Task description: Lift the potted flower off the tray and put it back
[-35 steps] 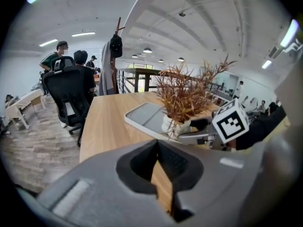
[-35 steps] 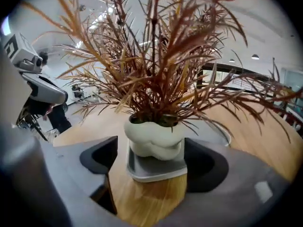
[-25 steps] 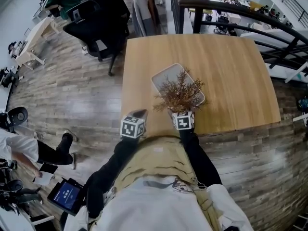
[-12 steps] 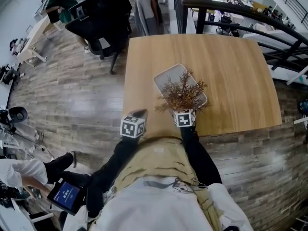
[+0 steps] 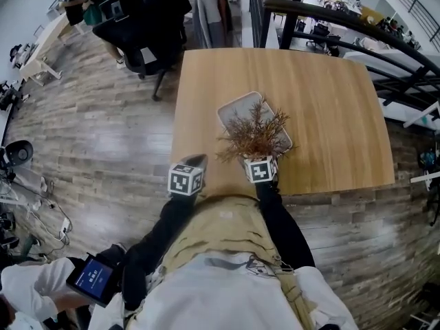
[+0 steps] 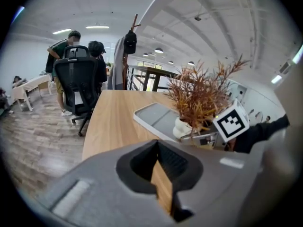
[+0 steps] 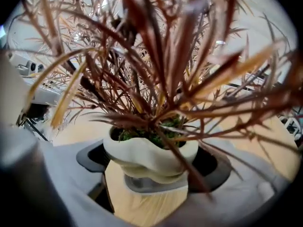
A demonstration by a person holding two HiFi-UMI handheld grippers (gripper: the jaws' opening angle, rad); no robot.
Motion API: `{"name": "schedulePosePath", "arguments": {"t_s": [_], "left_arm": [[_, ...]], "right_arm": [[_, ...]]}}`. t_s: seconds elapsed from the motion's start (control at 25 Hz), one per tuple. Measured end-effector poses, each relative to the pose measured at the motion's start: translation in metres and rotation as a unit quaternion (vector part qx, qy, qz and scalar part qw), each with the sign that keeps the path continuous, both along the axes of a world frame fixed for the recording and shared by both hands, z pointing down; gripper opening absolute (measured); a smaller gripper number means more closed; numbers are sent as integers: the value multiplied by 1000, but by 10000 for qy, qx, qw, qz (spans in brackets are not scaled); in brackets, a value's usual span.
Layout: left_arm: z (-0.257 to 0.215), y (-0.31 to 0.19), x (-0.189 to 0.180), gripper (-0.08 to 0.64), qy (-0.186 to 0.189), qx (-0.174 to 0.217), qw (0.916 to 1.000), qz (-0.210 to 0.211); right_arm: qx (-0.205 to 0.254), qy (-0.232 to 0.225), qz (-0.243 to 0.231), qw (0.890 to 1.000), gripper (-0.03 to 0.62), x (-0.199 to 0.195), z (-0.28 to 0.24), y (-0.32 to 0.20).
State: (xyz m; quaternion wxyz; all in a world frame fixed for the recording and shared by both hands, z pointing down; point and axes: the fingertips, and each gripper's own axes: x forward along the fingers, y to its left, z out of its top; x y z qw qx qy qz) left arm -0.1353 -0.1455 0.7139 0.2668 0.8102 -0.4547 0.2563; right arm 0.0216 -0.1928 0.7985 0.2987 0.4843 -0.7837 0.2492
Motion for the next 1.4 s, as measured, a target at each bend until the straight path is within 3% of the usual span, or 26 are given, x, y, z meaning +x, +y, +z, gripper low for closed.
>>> {"name": "schedulePosePath", "arguments": {"t_s": [0.24, 0.44, 0.68, 1.08, 1.4], "left_arm": [[-23, -12, -4, 2, 311, 82, 9989, -330], [-70, -30, 10, 1, 577, 425, 9967, -390], [-150, -66, 25, 0, 957, 1004, 9903, 3], [-232, -80, 23, 0, 901, 1881, 9780, 40], [-254, -77, 41, 0, 796, 2101, 9742, 197]], "right_arm": [[89, -167, 87, 9998, 499, 4, -55, -10], [281, -177, 139, 9994, 499, 13, -124, -22], [653, -323, 292, 9969, 499, 14, -209, -46], [1316, -443, 40, 9903, 500, 2, -290, -39], [1428, -433, 196, 9886, 500, 23, -310, -25]]}}
